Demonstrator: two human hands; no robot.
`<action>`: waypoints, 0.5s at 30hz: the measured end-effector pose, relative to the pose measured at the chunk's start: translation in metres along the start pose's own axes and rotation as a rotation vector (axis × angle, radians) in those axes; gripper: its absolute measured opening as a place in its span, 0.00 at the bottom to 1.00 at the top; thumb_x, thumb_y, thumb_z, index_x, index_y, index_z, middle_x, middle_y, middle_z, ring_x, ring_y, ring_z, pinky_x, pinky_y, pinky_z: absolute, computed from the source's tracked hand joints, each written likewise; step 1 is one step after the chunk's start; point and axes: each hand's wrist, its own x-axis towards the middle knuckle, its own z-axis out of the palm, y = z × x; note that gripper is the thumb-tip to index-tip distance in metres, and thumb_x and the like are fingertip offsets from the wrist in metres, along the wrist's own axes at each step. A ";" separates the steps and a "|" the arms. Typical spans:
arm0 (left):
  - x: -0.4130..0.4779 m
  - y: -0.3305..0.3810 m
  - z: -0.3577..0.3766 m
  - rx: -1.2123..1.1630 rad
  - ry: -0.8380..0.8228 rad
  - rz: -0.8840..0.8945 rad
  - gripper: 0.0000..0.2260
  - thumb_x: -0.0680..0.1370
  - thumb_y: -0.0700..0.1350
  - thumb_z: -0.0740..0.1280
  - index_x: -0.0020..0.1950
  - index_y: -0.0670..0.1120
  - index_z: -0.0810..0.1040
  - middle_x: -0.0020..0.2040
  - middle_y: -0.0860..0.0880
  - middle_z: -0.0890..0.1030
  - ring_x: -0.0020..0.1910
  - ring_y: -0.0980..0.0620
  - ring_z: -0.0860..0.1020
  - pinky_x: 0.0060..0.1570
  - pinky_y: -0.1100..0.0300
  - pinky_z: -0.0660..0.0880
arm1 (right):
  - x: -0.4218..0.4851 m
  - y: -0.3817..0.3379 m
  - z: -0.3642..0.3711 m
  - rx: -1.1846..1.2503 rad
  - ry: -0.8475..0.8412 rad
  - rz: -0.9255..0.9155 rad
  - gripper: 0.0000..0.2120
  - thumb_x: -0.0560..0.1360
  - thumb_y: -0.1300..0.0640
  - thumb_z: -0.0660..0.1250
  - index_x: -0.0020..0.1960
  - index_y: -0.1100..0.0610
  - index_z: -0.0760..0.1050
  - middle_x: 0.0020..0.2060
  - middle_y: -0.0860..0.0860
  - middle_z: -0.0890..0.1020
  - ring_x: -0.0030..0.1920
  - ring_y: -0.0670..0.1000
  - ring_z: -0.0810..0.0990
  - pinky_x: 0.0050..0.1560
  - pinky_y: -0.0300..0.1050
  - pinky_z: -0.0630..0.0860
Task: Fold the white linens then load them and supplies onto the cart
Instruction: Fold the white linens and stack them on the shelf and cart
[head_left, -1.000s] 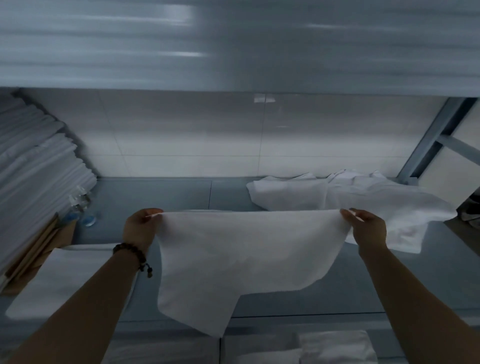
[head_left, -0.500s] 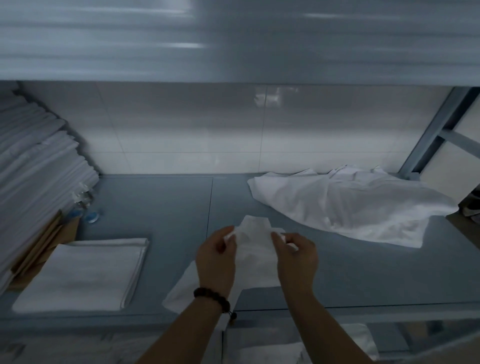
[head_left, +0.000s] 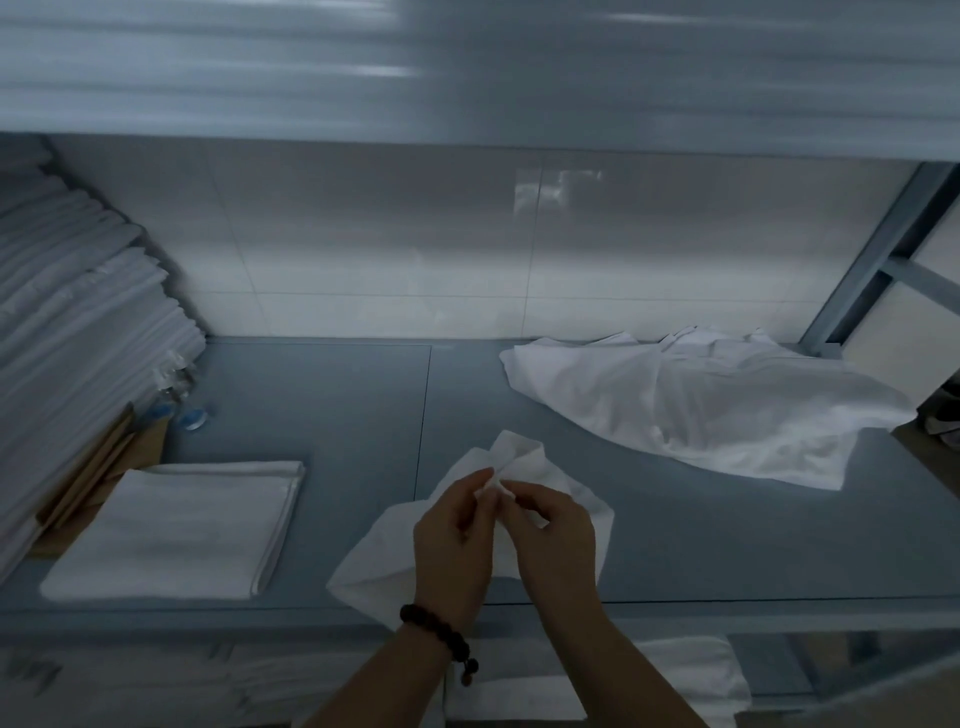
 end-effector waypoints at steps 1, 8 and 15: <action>-0.001 0.000 -0.003 -0.006 -0.014 -0.002 0.09 0.76 0.41 0.69 0.52 0.54 0.80 0.45 0.60 0.83 0.47 0.65 0.80 0.46 0.73 0.73 | -0.001 0.000 0.000 0.003 -0.006 0.025 0.07 0.76 0.60 0.68 0.50 0.57 0.84 0.46 0.49 0.85 0.50 0.46 0.81 0.55 0.46 0.78; 0.005 -0.005 -0.036 0.127 -0.209 0.037 0.10 0.75 0.38 0.72 0.53 0.50 0.80 0.49 0.54 0.83 0.48 0.63 0.81 0.48 0.70 0.76 | -0.005 -0.004 -0.008 0.024 -0.142 0.057 0.18 0.76 0.68 0.58 0.42 0.55 0.85 0.42 0.47 0.86 0.47 0.41 0.81 0.49 0.32 0.75; 0.010 -0.002 -0.071 0.343 -0.243 0.227 0.15 0.73 0.32 0.71 0.46 0.53 0.80 0.40 0.59 0.83 0.43 0.68 0.78 0.58 0.71 0.70 | 0.017 0.007 -0.029 -0.145 -0.009 -0.039 0.17 0.74 0.68 0.62 0.35 0.52 0.82 0.37 0.42 0.84 0.43 0.37 0.79 0.47 0.31 0.72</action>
